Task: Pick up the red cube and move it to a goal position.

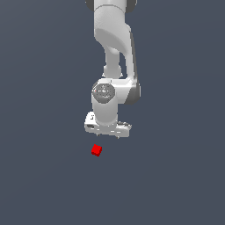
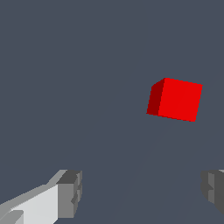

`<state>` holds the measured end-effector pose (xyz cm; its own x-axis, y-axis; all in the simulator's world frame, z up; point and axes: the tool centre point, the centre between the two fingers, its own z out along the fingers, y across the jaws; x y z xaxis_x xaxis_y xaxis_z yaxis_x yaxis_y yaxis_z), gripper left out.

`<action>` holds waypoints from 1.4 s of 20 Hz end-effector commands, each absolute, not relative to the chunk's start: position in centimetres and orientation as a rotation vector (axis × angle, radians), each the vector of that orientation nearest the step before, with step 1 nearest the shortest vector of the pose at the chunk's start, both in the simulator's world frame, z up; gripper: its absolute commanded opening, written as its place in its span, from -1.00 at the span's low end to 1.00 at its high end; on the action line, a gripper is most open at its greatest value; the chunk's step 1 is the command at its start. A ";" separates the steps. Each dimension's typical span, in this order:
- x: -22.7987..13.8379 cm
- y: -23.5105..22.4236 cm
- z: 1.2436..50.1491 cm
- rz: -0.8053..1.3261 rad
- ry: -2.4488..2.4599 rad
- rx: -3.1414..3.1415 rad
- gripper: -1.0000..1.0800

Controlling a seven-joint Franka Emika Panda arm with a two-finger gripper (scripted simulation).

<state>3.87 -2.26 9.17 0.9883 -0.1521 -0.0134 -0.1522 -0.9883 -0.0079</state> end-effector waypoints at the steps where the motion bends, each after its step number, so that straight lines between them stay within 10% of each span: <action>1: 5.0 -3.4 7.6 0.016 0.302 -3.121 0.92; 25: 8.9 -8.3 2.0 0.000 0.537 -3.095 0.92; 26: 8.9 -8.3 2.0 0.000 0.537 -3.095 -1.00; 28: 8.9 -8.3 2.0 0.000 0.537 -3.095 -1.00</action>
